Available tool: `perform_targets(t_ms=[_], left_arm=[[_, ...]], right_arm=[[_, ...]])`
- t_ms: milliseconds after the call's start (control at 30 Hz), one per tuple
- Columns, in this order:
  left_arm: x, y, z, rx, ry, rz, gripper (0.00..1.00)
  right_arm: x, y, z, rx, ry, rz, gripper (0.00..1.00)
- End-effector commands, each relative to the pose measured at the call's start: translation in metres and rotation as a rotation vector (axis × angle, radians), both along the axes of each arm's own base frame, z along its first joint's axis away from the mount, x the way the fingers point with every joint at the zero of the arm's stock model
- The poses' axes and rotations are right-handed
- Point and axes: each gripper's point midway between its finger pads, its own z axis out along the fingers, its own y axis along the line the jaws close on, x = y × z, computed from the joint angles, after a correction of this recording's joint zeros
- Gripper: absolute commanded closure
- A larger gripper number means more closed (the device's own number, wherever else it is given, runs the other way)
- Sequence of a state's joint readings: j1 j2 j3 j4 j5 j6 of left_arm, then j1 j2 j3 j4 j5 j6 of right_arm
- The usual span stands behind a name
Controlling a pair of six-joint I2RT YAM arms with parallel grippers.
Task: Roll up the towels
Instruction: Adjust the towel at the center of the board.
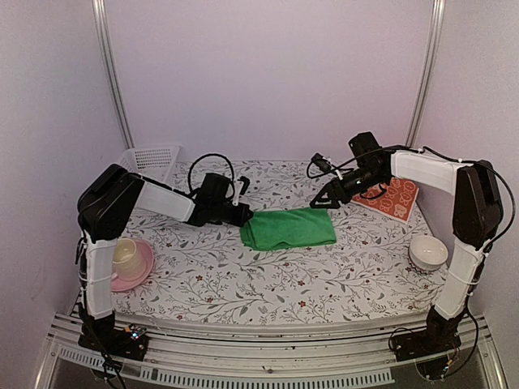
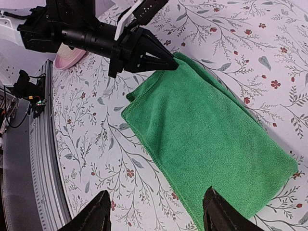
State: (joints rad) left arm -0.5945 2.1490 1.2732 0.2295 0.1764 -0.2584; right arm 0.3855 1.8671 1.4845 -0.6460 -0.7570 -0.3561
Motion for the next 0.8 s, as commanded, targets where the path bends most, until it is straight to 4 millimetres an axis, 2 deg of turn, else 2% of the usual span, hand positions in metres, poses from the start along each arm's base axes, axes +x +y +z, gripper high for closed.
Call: perform_targets(t_ms=[0,633,700,767], left_arm=[[0.012,0.009,0.012,0.023,-0.023,0.028,1.00],[0.028,0.022,0.000,0.075,0.002,0.048,0.97],[0.028,0.023,-0.003,0.081,0.010,0.052,0.91],[0.028,0.023,-0.007,0.087,0.020,0.052,0.76]], right_arm=[[0.000,-0.001,-0.005,0.001,0.010,0.004,0.34],[0.000,-0.001,-0.018,-0.012,0.039,0.006,0.34],[0.000,-0.001,-0.019,-0.014,0.044,0.007,0.34],[-0.001,-0.001,-0.021,-0.016,0.048,0.009,0.34]])
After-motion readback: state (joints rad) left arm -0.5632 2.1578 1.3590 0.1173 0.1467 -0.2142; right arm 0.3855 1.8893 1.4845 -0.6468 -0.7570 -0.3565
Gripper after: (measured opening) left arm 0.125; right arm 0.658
